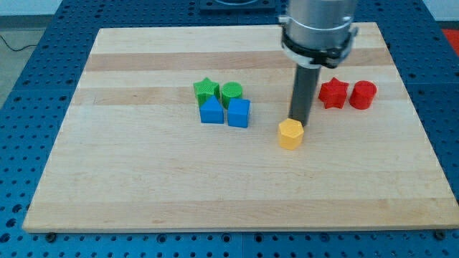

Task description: Push the yellow hexagon to the bottom of the blue cube

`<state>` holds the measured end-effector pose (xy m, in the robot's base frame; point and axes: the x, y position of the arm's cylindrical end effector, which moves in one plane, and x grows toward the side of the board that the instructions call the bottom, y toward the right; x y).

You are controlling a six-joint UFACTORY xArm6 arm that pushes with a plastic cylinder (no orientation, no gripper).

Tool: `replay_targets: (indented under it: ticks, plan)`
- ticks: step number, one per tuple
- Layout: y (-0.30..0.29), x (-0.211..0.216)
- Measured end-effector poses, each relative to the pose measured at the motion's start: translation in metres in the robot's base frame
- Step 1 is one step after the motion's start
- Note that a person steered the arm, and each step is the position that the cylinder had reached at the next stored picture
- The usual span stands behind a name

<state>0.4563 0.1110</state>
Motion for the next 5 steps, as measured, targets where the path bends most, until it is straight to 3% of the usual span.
replay_targets:
  ticks: [1,2,3,5]
  plan:
    - [0.053,0.004]
    - [0.064,0.027]
    - [0.006,0.042]
    - [-0.096,0.007]
